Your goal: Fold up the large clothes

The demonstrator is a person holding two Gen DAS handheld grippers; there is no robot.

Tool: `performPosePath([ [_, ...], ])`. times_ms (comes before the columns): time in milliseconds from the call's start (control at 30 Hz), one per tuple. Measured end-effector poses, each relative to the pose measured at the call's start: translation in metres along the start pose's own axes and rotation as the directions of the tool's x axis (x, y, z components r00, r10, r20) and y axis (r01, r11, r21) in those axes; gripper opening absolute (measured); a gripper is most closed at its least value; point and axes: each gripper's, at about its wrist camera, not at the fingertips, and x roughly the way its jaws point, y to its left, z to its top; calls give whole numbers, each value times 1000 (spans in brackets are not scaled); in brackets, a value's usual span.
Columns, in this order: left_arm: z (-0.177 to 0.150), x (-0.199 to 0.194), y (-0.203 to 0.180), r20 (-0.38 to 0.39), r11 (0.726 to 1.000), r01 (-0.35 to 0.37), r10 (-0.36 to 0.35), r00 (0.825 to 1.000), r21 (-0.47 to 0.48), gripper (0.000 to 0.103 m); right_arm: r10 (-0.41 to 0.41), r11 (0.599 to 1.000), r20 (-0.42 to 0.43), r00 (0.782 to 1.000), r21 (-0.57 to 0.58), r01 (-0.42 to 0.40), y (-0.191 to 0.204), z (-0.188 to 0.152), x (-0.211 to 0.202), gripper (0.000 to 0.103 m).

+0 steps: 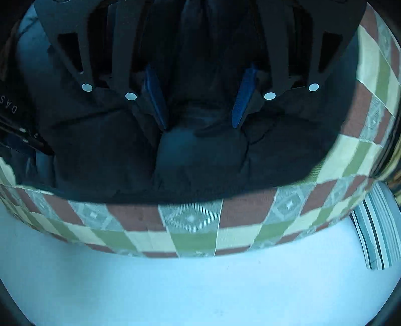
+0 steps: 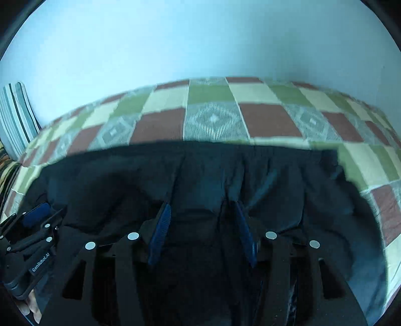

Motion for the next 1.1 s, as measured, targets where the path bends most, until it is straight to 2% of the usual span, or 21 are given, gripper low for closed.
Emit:
performPosePath([
  [100,-2,8,2,-4,1000,8,-8,1000,-8,54,1,1000,-18,1000,11,-1,-4,-4,11,58],
  [233,-7,17,0,4,1000,-1,1,1000,-5,55,-26,1000,-1,1000,-7,26,1,-12,20,60],
  [633,-17,28,0,47,1000,-1,2,999,-15,56,-70,997,46,996,-18,71,7,-21,24,60],
  [867,-12,24,-1,38,1000,-2,3,999,-10,56,-75,997,43,996,-18,76,8,-19,25,61],
  [967,-8,13,4,27,1000,15,-14,1000,-20,66,-68,997,40,997,-16,69,8,-15,16,62],
  [1033,-10,0,12,22,998,46,-45,999,-35,73,-43,999,43,998,-1,43,3,-13,1,63],
  [1100,-18,-20,25,36,997,48,-47,998,-54,76,-39,999,59,997,26,37,-5,-15,-18,66],
])
